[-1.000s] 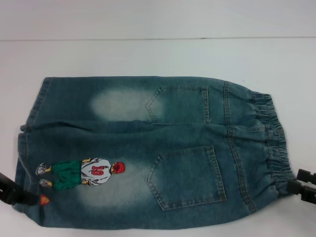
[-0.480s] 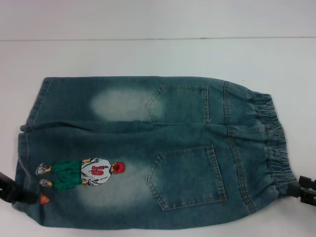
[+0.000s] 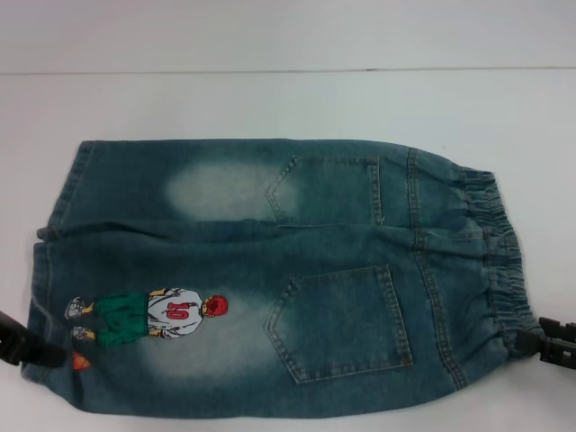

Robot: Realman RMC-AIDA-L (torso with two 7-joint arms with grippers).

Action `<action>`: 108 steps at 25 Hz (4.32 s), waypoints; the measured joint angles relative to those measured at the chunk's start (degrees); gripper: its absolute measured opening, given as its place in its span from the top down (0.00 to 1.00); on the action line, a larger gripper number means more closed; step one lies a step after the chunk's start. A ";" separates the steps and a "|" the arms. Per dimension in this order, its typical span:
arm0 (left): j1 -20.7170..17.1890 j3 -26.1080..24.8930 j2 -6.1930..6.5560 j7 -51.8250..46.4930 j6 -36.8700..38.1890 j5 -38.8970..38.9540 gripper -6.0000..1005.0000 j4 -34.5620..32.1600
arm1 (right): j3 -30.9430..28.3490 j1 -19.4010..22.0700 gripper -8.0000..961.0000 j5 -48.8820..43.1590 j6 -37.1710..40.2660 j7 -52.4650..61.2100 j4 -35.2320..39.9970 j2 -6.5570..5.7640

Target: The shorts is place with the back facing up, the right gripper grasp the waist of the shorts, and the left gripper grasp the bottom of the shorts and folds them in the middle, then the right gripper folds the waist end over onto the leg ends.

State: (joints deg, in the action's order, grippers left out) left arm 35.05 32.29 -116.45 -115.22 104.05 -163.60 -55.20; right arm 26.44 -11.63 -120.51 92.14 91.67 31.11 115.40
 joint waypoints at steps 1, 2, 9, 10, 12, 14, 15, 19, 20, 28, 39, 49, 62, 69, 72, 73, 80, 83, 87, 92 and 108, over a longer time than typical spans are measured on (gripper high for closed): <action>0.01 -0.04 0.02 0.00 -0.01 0.00 0.95 0.00 | 0.03 -0.13 0.04 -0.10 -0.16 0.05 -0.03 0.00; 0.01 -0.04 0.02 0.00 -0.01 0.00 0.95 0.00 | -0.02 -0.30 0.04 -0.36 -0.23 0.08 -0.18 0.00; 0.09 -0.06 0.09 0.00 -0.11 0.01 0.95 0.00 | -0.37 -0.65 0.04 -1.33 -0.71 0.10 -0.85 0.01; 0.09 -0.05 0.09 0.00 -0.12 0.01 0.95 0.00 | -0.29 -0.69 0.04 -1.35 -0.74 0.14 -0.86 0.03; 0.10 -0.04 0.09 0.03 -0.16 0.02 0.95 0.00 | -0.06 -0.82 0.04 -1.42 -0.85 0.32 -0.88 0.10; 0.10 -0.04 0.11 0.09 -0.19 0.05 0.95 0.00 | -0.07 -0.87 0.04 -1.47 -0.92 0.46 -0.88 0.17; 0.11 -0.05 0.14 0.11 -0.22 0.08 0.95 0.00 | -0.17 -0.88 0.04 -1.47 -0.92 0.46 -0.88 0.19; 0.10 -0.09 0.24 0.28 -0.26 0.20 0.95 0.00 | -0.07 -1.25 0.04 -1.49 -0.92 0.49 -1.00 0.28; 0.11 -0.10 0.25 0.31 -0.26 0.21 0.95 0.00 | 0.00 -1.51 0.04 -1.49 -0.92 0.49 -1.03 0.33; 0.19 0.00 0.26 0.36 -0.29 0.22 0.95 0.02 | 0.36 -3.34 0.04 -1.46 0.16 -0.35 -1.57 0.53; 0.39 0.23 0.35 0.24 -0.71 0.22 0.95 0.26 | -0.23 -1.85 0.08 -1.49 1.12 -0.29 -1.55 0.18; 0.97 0.24 0.35 0.27 -0.96 0.28 0.95 0.48 | -0.43 -0.18 0.12 -1.48 1.07 -0.10 -1.59 -0.13; 0.98 0.23 0.35 0.19 -1.16 0.14 0.95 0.45 | -0.43 -0.99 0.25 -1.48 0.16 0.64 -1.22 -0.21; 1.07 0.23 0.41 0.11 -1.39 0.03 0.95 0.44 | -0.43 -1.03 0.32 -1.48 0.08 1.48 -1.01 -0.26; 1.09 0.23 0.44 0.09 -1.53 0.04 0.95 0.44 | -0.40 -1.04 0.34 -1.48 -0.11 1.95 -0.99 -0.26; 1.11 0.23 0.44 0.09 -1.60 0.03 0.95 0.44 | -0.36 -1.05 0.35 -1.48 -0.17 2.12 -0.98 -0.26; 1.17 0.23 0.44 0.11 -1.67 -0.03 0.95 0.44 | 0.13 -1.79 0.50 -2.22 -0.34 3.15 -0.88 -0.36; 1.16 0.23 0.44 0.11 -1.65 -0.10 0.95 0.44 | 0.15 -1.94 0.51 -2.83 -0.34 3.40 -0.88 -0.36; 1.16 0.23 0.44 0.09 -1.64 -0.05 0.95 0.43 | 0.14 -1.92 0.57 -2.92 -0.20 3.43 -0.87 -0.35; 1.23 0.23 0.44 0.08 -1.66 0.06 0.95 0.44 | -0.19 -1.67 0.66 -2.96 0.05 3.58 -0.68 -0.42; 1.60 -0.27 0.44 0.00 -1.69 0.32 0.95 0.44 | -0.39 -2.33 0.95 -2.98 -0.51 4.92 -0.62 -1.05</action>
State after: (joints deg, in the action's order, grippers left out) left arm 36.65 32.01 -116.01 -115.22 102.36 -163.27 -54.75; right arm 26.06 -13.96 -123.49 91.63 96.59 30.50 114.35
